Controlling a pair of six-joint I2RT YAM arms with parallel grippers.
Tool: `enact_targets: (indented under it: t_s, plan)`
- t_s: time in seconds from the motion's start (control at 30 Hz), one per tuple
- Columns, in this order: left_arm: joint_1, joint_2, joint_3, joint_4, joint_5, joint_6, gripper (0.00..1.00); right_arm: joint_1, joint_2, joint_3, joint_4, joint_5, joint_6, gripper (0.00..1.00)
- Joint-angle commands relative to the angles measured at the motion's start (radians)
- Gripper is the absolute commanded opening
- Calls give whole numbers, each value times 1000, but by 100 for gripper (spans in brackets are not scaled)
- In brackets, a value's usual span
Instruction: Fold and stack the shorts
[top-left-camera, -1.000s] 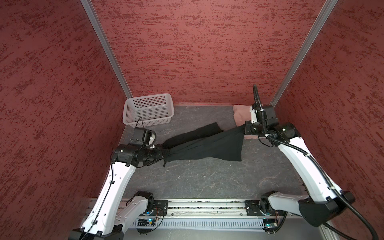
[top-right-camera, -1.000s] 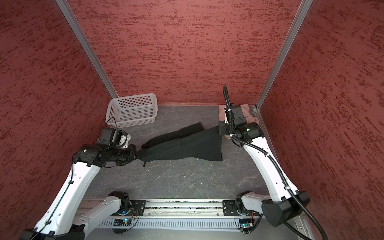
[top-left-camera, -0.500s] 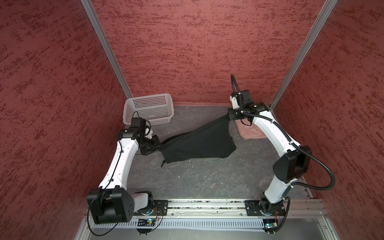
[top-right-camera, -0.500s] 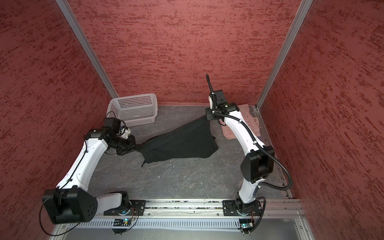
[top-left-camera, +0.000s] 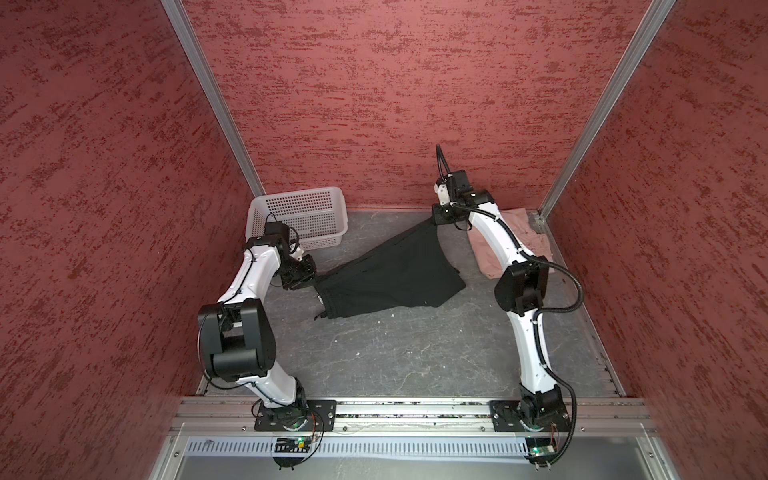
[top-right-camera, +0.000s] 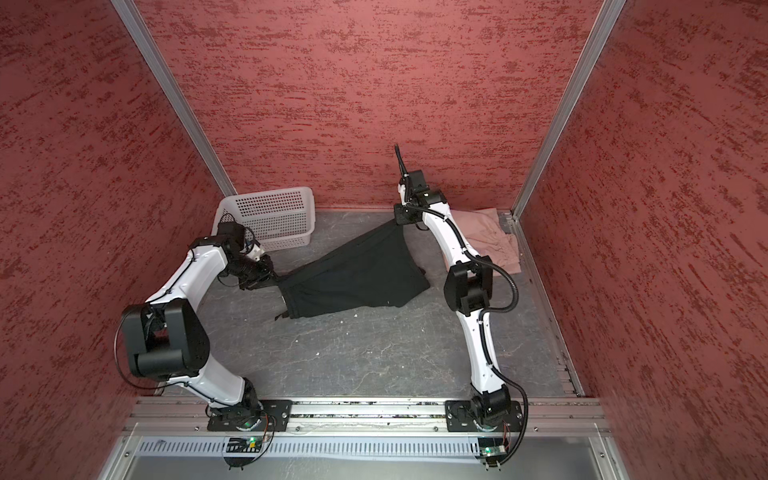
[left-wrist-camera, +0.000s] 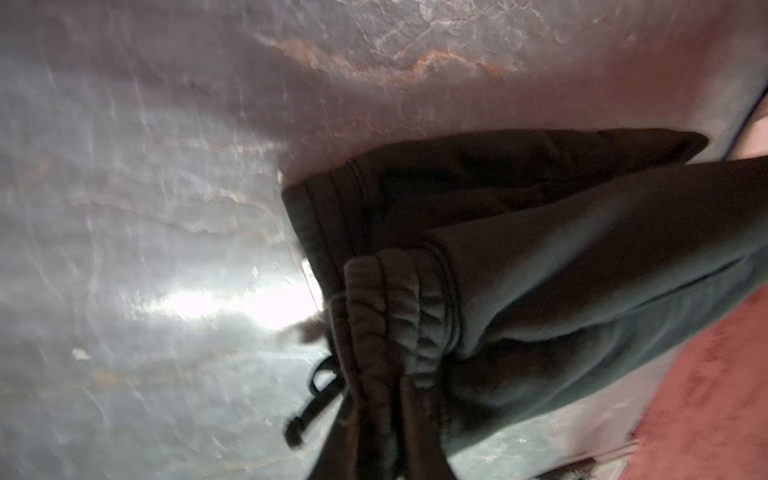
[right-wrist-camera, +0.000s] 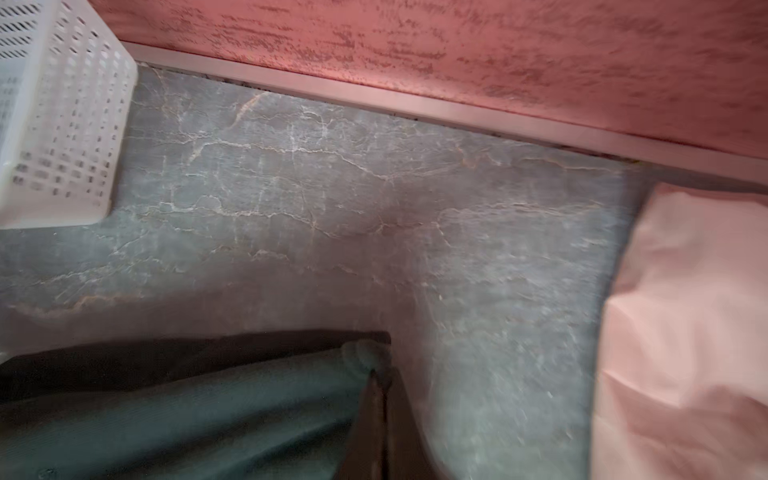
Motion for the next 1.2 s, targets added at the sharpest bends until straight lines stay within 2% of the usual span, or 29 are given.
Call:
enact_targets:
  t_s: [0.0, 0.03, 0.07, 0.1, 0.13, 0.23, 0.37, 0.57, 0.63, 0.77, 0.9, 1.1, 1.17]
  plan:
    - [35, 36, 36, 64, -11, 22, 34, -26, 44, 51, 46, -53, 21, 8]
    - [43, 50, 41, 76, -2, 22, 49, -25, 53, 47, 72, -73, 31, 29]
    - [49, 62, 50, 80, 4, 18, 93, -26, 61, 45, 92, -86, 41, 45]
    - [53, 76, 60, 80, 7, 14, 99, -26, 69, 45, 110, -100, 50, 58]
    - [54, 85, 67, 80, 8, 10, 99, -25, 71, 45, 119, -111, 59, 69]
    - [57, 75, 89, 75, 1, -2, 99, -26, 48, 37, 116, -121, 67, 84]
    - [73, -8, 112, 53, -15, -18, 99, -25, -78, -127, 151, -84, 53, 90]
    - [168, -167, 86, 55, -36, -49, 99, -26, -363, -613, 333, -71, 73, 93]
    - [157, -181, 95, 33, -48, -38, 99, -27, -444, -760, 393, -74, 95, 93]
    - [29, -262, 5, 138, 44, -35, 99, -27, -527, -997, 484, -85, 124, 95]
    - [-127, -313, -135, 301, 55, -76, 99, -29, -503, -1088, 489, -61, 119, 98]
    - [-246, -242, -231, 531, 155, -98, 99, -32, -509, -1184, 566, -75, 129, 97]
    - [-287, -188, -212, 569, 171, -95, 99, -34, -506, -1212, 593, -100, 135, 90]
